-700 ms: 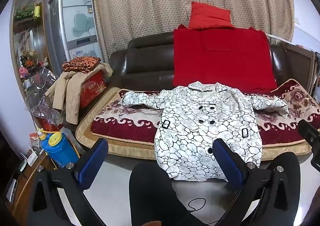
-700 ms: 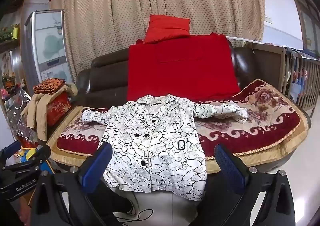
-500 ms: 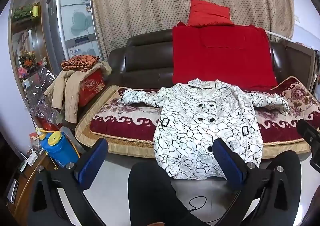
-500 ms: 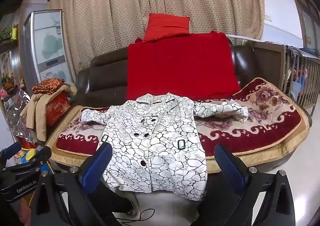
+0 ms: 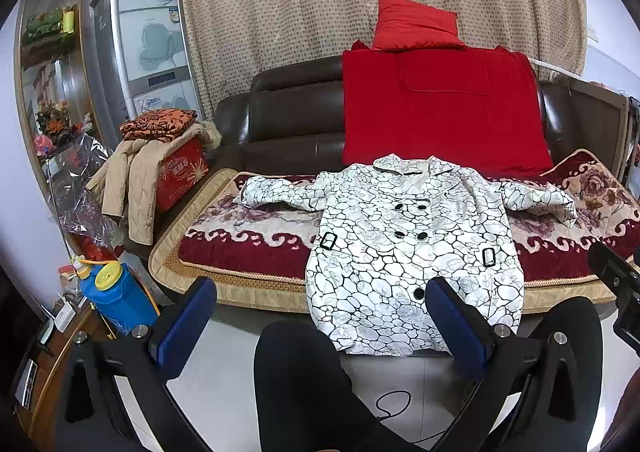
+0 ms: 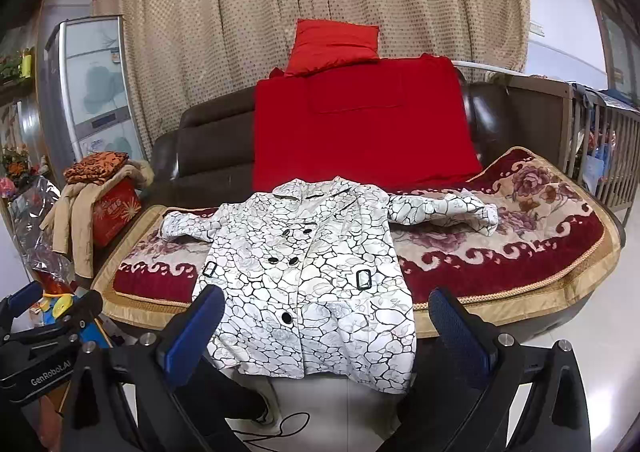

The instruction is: Fold large clothes

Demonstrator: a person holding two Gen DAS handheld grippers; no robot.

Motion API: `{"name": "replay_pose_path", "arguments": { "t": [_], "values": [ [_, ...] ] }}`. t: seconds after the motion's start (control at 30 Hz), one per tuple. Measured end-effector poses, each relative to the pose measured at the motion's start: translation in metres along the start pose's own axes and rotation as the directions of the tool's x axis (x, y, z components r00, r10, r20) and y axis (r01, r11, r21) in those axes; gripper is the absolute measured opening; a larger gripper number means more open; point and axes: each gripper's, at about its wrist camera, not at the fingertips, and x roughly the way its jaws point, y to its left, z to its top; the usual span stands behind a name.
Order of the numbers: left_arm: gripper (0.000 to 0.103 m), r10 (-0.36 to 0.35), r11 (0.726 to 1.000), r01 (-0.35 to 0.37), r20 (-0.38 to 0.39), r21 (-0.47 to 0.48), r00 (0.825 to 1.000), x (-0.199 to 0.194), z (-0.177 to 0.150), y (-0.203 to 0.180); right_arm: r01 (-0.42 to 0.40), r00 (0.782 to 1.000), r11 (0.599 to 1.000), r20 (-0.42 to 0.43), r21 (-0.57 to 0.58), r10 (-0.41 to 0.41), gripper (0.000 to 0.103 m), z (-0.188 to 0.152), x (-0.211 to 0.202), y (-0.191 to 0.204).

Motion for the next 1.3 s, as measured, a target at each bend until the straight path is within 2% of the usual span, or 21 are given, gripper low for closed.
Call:
{"name": "replay_pose_path", "arguments": {
  "t": [0.53, 1.0, 1.3],
  "values": [
    [0.103, 0.000, 1.000, -0.001, -0.025, -0.020, 1.000, 0.015, 0.002, 0.003, -0.008, 0.999, 1.000, -0.038, -0.005, 0.008, 0.103, -0.004, 0.018, 0.002],
    [0.103, 0.013, 1.000, -0.013, -0.063, 0.008, 0.998, 0.040, 0.001, -0.007, -0.013, 0.995, 1.000, -0.101, 0.010, 0.014, 0.103, -0.010, 0.047, -0.001],
    [0.103, 0.023, 1.000, -0.022, -0.061, 0.022, 0.998, 0.041, 0.000, -0.008, -0.020, 0.993, 1.000, -0.115, 0.015, 0.022, 0.103, -0.013, 0.053, -0.001]
  ]
}}
